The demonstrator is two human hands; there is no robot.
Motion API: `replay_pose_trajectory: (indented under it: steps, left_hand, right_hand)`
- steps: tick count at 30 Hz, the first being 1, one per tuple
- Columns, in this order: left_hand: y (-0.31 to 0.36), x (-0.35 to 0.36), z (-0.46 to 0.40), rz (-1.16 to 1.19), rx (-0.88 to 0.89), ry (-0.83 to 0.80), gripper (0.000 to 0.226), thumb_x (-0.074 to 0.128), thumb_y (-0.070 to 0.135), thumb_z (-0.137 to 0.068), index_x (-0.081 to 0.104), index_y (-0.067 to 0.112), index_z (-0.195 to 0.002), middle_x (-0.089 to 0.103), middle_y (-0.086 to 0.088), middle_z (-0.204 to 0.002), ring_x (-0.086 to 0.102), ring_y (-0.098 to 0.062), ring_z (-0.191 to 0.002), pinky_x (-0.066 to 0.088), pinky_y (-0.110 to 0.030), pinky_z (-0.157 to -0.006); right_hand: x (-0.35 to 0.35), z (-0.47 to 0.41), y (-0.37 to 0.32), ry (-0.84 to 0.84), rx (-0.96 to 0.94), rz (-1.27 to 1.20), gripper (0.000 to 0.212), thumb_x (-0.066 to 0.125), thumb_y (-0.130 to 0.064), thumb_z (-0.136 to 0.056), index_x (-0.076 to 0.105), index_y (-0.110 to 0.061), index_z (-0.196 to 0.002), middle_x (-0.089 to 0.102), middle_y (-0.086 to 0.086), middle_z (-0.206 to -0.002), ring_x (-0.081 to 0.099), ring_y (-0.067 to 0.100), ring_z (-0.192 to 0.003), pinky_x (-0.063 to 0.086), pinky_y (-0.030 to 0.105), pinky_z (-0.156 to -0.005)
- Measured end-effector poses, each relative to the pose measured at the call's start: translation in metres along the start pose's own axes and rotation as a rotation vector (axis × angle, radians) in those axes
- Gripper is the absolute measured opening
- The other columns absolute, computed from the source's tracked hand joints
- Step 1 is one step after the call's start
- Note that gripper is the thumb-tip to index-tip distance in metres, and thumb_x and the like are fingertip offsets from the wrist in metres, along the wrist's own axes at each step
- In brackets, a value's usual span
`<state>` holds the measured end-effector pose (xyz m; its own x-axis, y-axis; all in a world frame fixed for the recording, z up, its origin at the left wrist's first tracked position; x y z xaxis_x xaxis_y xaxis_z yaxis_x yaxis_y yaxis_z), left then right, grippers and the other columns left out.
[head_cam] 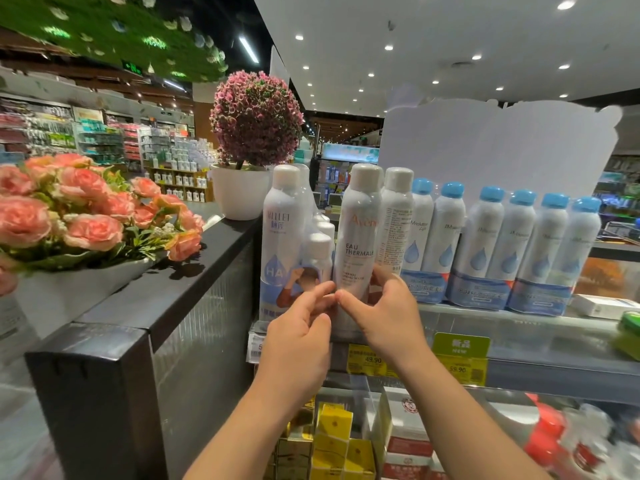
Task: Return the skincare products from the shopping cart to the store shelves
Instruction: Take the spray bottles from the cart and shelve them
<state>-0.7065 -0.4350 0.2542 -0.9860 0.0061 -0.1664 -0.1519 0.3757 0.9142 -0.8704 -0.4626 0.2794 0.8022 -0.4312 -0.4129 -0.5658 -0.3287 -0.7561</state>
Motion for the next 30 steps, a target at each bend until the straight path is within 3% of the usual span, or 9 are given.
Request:
replay_pose_trajectory:
  steps: [3, 9, 18, 23, 27, 30]
  left_hand:
    - [-0.001, 0.001, -0.001, 0.011, -0.004, -0.009, 0.045, 0.047, 0.014, -0.107, 0.053, 0.044, -0.140, 0.063, 0.027, -0.125, 0.056, 0.014, -0.118, 0.045, -0.002, -0.085]
    - [-0.006, 0.004, 0.000, 0.020, -0.017, -0.027, 0.047, 0.047, 0.012, -0.107, 0.052, 0.045, -0.140, 0.060, 0.032, -0.123, 0.054, 0.014, -0.122, 0.045, -0.003, -0.091]
    - [-0.006, 0.010, 0.003, 0.010, -0.011, -0.060, 0.048, 0.052, 0.014, -0.105, 0.050, 0.041, -0.145, 0.057, 0.038, -0.121, 0.048, 0.025, -0.117, 0.041, 0.001, -0.089]
    - [-0.005, 0.011, 0.007, 0.018, -0.002, -0.049, 0.048, 0.057, 0.018, -0.103, 0.051, 0.042, -0.145, 0.057, 0.039, -0.119, 0.050, 0.026, -0.114, 0.043, 0.000, -0.088]
    - [-0.005, 0.013, 0.014, 0.032, 0.004, -0.078, 0.052, 0.062, 0.025, -0.101, 0.048, 0.040, -0.148, 0.059, 0.031, -0.129, 0.054, 0.017, -0.120, 0.046, -0.004, -0.091]
    - [-0.007, 0.015, 0.021, 0.059, 0.017, -0.110, 0.055, 0.065, 0.024, -0.099, 0.047, 0.038, -0.149, 0.060, 0.024, -0.135, 0.055, 0.013, -0.122, 0.047, -0.007, -0.093]
  right_hand:
    - [0.000, 0.002, -0.003, 0.001, -0.002, 0.021, 0.056, 0.080, -0.038, -0.087, 0.058, -0.026, -0.136, 0.060, -0.005, -0.126, 0.060, 0.011, -0.114, 0.050, 0.012, -0.082]
    - [0.000, 0.003, -0.006, 0.010, 0.001, 0.039, 0.053, 0.078, -0.036, -0.089, 0.058, -0.023, -0.137, 0.059, -0.003, -0.128, 0.059, 0.013, -0.115, 0.050, 0.013, -0.085]
    - [-0.001, 0.004, -0.008, 0.000, 0.021, 0.052, 0.049, 0.077, -0.035, -0.091, 0.057, -0.026, -0.135, 0.058, -0.004, -0.128, 0.056, 0.012, -0.117, 0.045, 0.010, -0.084]
    - [-0.001, 0.006, -0.004, -0.028, 0.053, 0.017, 0.059, 0.077, -0.035, -0.091, 0.049, -0.029, -0.142, 0.061, -0.008, -0.132, 0.059, 0.011, -0.119, 0.049, 0.012, -0.085]
    - [-0.009, 0.013, 0.000, 0.048, 0.103, 0.003, 0.080, 0.075, -0.041, -0.091, 0.034, -0.022, -0.157, 0.057, -0.002, -0.138, 0.057, 0.012, -0.123, 0.052, 0.031, -0.102]
    - [-0.019, 0.027, -0.002, 0.145, 0.097, -0.049, 0.070, 0.072, -0.038, -0.094, 0.039, -0.022, -0.155, 0.054, -0.006, -0.137, 0.053, 0.007, -0.122, 0.047, 0.023, -0.096]
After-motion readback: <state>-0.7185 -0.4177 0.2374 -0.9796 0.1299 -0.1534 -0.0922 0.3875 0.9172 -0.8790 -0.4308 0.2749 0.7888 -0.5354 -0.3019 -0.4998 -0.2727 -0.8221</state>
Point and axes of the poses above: each hand's wrist, its own z-axis away from the middle knuckle, its own x-axis out of the palm, y = z × x, the point moved 7 cm from there along -z, towards the middle knuckle
